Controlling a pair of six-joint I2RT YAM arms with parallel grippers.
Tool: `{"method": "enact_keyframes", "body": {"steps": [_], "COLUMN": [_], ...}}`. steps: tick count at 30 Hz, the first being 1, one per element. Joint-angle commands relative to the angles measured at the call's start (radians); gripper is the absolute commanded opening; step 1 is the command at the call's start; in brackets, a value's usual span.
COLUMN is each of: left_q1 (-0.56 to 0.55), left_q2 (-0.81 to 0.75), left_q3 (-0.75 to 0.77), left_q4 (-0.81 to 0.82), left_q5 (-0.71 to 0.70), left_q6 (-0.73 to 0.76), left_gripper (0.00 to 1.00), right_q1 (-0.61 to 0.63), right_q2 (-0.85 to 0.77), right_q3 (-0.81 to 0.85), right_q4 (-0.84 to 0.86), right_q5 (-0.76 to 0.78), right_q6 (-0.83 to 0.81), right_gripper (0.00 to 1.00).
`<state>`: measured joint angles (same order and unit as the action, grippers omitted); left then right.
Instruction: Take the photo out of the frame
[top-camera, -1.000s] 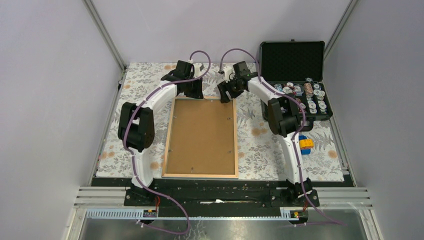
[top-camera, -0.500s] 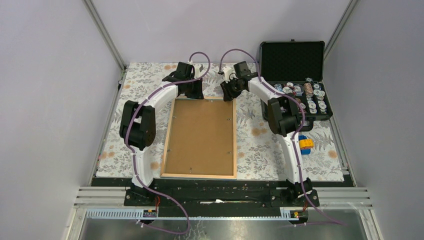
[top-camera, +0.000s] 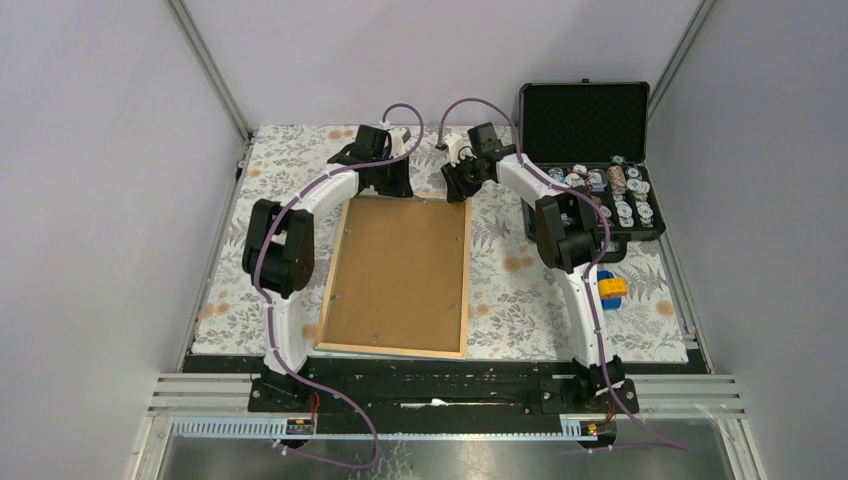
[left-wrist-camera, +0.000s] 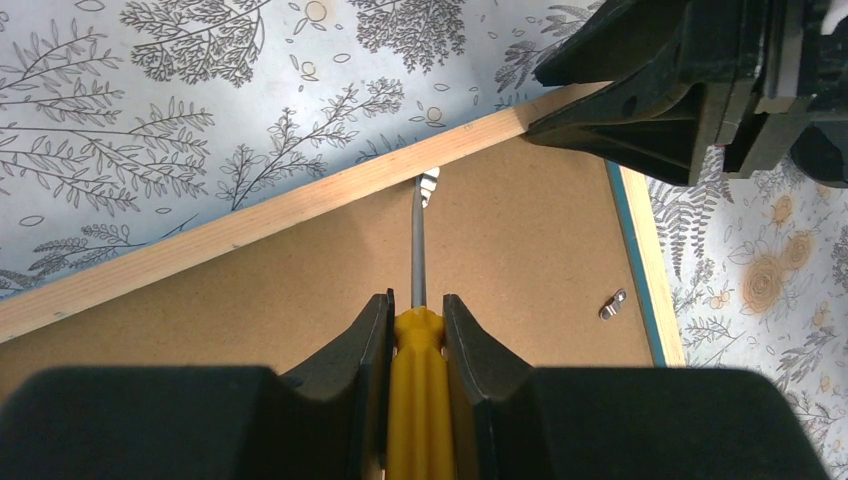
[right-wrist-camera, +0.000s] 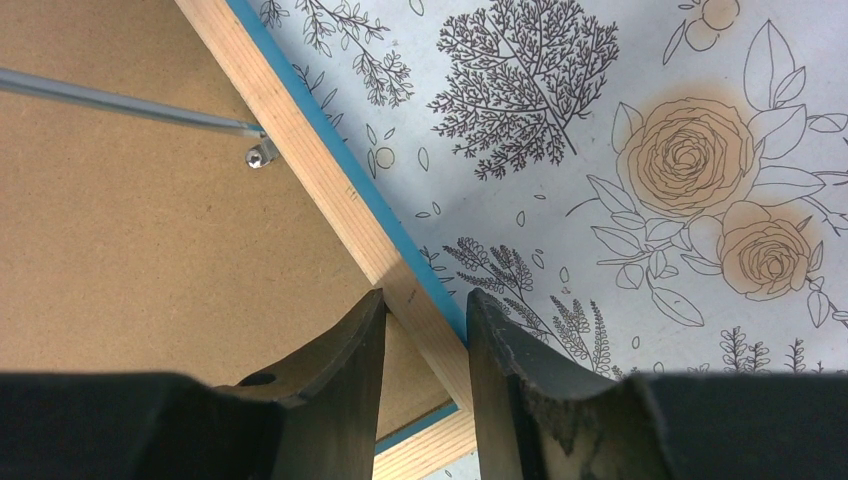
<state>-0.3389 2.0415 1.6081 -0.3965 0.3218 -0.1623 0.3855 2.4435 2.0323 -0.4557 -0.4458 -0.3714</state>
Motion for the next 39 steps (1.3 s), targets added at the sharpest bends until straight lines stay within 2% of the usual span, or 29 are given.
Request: {"method": "enact_keyframes", "body": {"steps": [1,9,15,21,31,39], "left_q1": [-0.035,-0.052,-0.05,-0.05,-0.041,-0.011], "left_q2": [0.038,0.037,0.016,-0.001,-0.001,-0.022], "left_q3": [-0.004,-0.023,-0.028,0.0,0.006,0.003], "left_q4": [0.009,0.006,-0.011,-0.032,-0.028,-0.037], "left_q5": [0.063,0.067,0.017,-0.125,-0.2,-0.206], "left_q6": [0.01,0.025,0.035,0.027,0.017,0.025], "left_gripper": [0.0,0.0,0.0,0.0,0.0,0.0], "right_q1": [0.009,0.01,0.01,0.009,0.01,0.01], "right_q2": [0.021,0.022,0.022,0.022,0.02,0.022], "right_q3": [-0.011,-0.007,-0.006,-0.01,-0.015,-0.016], "right_q4": [-0.023,-0.024,-0.023,-0.023,-0.023,-0.023], "right_q5": [-0.033,-0.033,-0.027,-0.025,-0.03,-0.03], "right_q6": [0.021,0.031,0.033,0.037,0.037,0.036], "right_gripper": [0.14,0.07,0.05,0.03,0.01,0.0]}}
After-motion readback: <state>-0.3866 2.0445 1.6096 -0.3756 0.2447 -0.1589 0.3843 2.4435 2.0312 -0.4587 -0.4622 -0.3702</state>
